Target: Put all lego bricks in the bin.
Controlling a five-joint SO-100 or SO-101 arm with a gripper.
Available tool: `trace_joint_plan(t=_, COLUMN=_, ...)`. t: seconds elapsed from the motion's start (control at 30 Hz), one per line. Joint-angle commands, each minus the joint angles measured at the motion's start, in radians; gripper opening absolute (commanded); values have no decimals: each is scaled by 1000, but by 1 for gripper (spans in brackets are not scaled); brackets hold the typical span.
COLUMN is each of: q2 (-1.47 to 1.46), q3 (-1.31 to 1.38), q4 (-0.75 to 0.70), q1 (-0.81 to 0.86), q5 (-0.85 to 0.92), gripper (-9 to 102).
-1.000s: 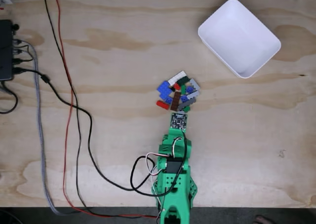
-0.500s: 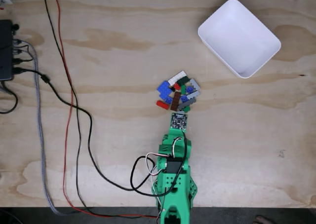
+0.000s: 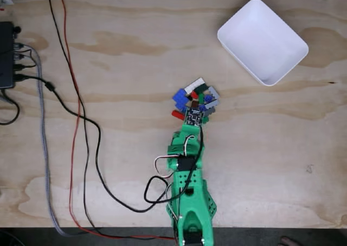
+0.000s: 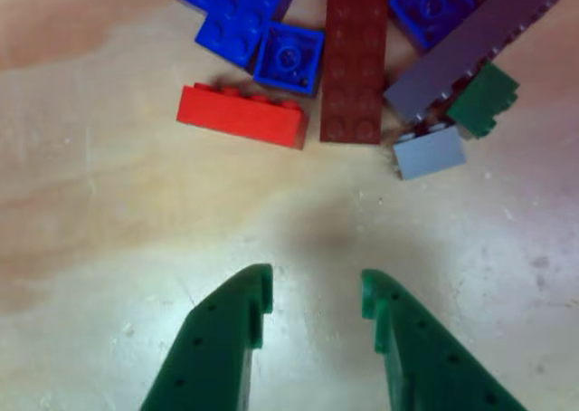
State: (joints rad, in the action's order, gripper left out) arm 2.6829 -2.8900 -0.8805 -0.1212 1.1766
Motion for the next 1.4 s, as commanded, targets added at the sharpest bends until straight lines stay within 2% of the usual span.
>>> trace_joint_plan(t=0.0, q2=-146, q3=17, q4=204, q1=-114, q5=-63, gripper=15)
trace_joint_plan(t=0.2, q2=-293, q3=-11, q4=370, q1=-118, q5=-83, gripper=24)
trace_joint_plan(t=0.53, q2=-609, q3=189, q4=454, q1=-26, q5=-41, gripper=23)
trace_joint_plan(t=0.73, q2=-675, q3=225, q4=465, q1=-2, q5=-8, gripper=21)
trace_joint_plan(t=0.83, q2=-683, q3=235, q4=454, q1=12, q5=14, gripper=15)
trace_joint_plan(t=0.93, q2=-680, q3=235, q4=445, q1=14, q5=23, gripper=2)
trace_joint_plan(t=1.1, q2=-634, q3=247, q4=380, q1=-12, q5=-18, gripper=0)
trace_joint_plan(t=1.13, q2=-606, q3=268, q4=337, q1=-15, q5=-46, gripper=0)
trace_joint_plan(t=1.27, q2=-285, q3=497, q4=2, q1=51, q5=-140, gripper=0)
trace_joint_plan(t=1.3, q2=-181, q3=561, q4=-54, q1=89, q5=-132, gripper=0)
trace_joint_plan(t=1.37, q2=-35, q3=624, q4=-64, q1=184, q5=-72, gripper=0)
